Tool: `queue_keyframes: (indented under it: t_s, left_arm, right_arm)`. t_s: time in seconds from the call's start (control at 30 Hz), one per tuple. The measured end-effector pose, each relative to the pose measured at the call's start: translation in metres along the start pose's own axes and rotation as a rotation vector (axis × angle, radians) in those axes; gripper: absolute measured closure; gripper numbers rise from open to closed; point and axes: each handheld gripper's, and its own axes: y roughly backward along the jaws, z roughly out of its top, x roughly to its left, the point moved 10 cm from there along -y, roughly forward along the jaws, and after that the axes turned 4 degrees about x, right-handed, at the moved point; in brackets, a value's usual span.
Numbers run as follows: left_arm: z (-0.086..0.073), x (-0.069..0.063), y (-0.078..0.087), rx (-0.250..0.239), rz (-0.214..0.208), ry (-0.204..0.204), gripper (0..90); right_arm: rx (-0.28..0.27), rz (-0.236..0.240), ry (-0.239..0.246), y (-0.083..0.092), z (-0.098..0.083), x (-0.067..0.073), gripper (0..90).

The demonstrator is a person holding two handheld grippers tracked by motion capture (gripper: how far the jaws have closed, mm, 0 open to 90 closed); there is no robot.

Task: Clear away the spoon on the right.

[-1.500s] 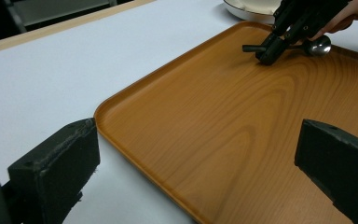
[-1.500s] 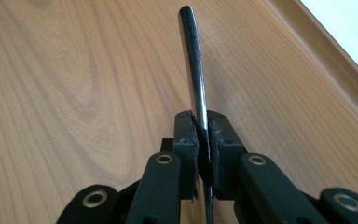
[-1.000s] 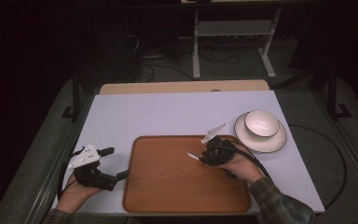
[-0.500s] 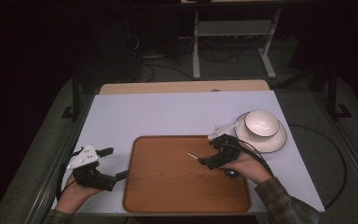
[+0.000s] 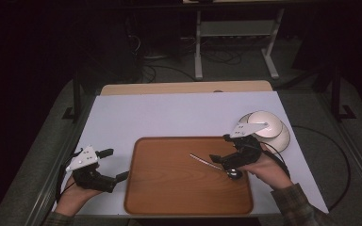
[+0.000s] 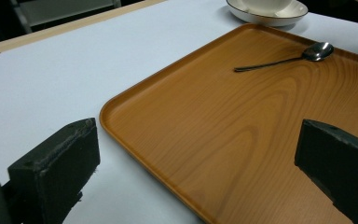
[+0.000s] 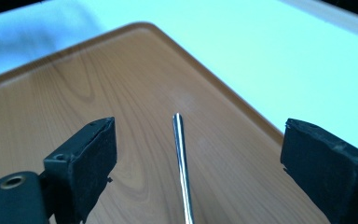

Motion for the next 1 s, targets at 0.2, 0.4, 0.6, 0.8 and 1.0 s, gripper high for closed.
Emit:
queue_keyframes:
  t_s: [0.2, 0.4, 0.6, 0.8, 1.0]
  left_arm:
    - [0.000, 0.001, 0.000, 0.000, 0.002, 0.001, 0.0]
    - [-0.001, 0.001, 0.001, 0.006, 0.000, 0.004, 0.0]
    - [-0.001, 0.002, 0.002, 0.003, 0.004, 0.007, 0.0]
    - [-0.002, 0.003, 0.002, 0.003, 0.006, 0.010, 0.0]
    - [-0.002, 0.003, 0.003, 0.003, 0.008, 0.009, 0.0]
  right_arm:
    - [-0.061, -0.017, 0.021, 0.012, 0.004, 0.002, 5.8]
    - [-0.106, -0.031, 0.021, 0.027, 0.003, 0.002, 5.7]
    - [-0.132, -0.052, 0.012, 0.040, -0.004, -0.002, 5.3]
    - [-0.157, -0.079, 0.000, 0.054, -0.016, -0.009, 4.5]
    - [-0.185, -0.111, -0.035, 0.070, -0.035, -0.021, 4.5]
